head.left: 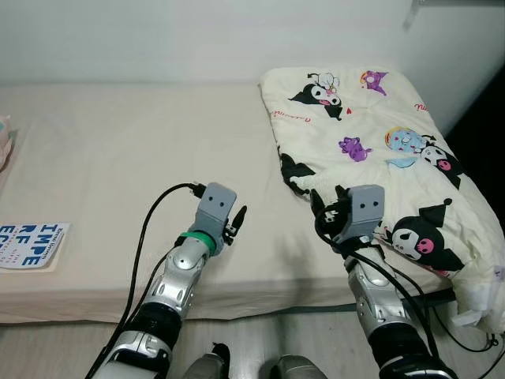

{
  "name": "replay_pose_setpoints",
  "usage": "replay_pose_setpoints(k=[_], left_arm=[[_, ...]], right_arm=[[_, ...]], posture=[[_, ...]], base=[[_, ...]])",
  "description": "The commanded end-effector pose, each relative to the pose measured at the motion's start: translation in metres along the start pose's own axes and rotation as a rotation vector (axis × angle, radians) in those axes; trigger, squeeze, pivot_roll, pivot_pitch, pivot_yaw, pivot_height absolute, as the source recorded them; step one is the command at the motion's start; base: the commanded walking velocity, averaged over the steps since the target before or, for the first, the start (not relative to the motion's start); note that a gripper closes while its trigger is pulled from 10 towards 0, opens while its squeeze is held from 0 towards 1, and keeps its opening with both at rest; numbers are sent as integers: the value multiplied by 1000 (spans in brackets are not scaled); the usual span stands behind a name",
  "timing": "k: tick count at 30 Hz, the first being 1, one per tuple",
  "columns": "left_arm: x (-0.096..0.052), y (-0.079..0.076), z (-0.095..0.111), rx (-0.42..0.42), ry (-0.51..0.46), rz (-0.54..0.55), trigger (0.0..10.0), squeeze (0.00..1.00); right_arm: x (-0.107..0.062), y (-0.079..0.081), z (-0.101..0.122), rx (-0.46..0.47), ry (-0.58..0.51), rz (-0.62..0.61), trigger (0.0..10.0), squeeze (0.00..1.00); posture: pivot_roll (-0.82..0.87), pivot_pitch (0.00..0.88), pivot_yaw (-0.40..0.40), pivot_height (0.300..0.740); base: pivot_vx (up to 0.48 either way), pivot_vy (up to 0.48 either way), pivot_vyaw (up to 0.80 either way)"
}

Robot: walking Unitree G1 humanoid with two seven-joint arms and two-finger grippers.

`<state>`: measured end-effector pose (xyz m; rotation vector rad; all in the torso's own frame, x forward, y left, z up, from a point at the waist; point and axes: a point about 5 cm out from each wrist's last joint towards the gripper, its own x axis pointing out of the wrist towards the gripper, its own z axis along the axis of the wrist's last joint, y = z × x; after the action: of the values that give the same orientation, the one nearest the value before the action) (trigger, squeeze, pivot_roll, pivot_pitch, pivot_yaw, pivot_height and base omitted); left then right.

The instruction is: Clean up the room

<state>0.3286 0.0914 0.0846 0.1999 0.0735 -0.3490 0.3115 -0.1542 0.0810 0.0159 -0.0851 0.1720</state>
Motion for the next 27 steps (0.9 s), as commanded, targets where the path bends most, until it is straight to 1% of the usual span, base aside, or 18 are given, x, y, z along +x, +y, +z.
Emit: replay_pose_setpoints(k=[1,3,5,8,17,20,27], left_arm=[[0,0,1,-19,-3,1,10000,0],[0,-1,3,-27,-9,1,10000,0],[1,0,9,-56,-28,8,10000,0],[2,1,13,-67,-43,13,10000,0],[3,2,16,-61,-63,17,10000,0],[2,2,18,-62,-76,23,10000,0],[1,2,16,-62,-70,27,10000,0]], right_arm=[[-2,3,-6,17,33,1,10000,0],[-2,5,-6,20,36,3,10000,0],[-1,8,-6,23,38,13,10000,0],[0,9,-4,25,38,16,10000,0],[0,9,-4,26,40,21,10000,0],[-1,10,-5,28,46,21,10000,0],[-3,11,-7,31,53,23,10000,0]], posture=[[-135,1,15,740],[-134,1,15,740],[-129,0,13,740],[-127,4,11,740],[-126,10,9,740],[-126,15,9,740],[-124,21,9,740]], base=[[0,0,0],[0,0,0],[0,0,0],[0,0,0],[0,0,0],[0,-290,0],[0,-344,0]])
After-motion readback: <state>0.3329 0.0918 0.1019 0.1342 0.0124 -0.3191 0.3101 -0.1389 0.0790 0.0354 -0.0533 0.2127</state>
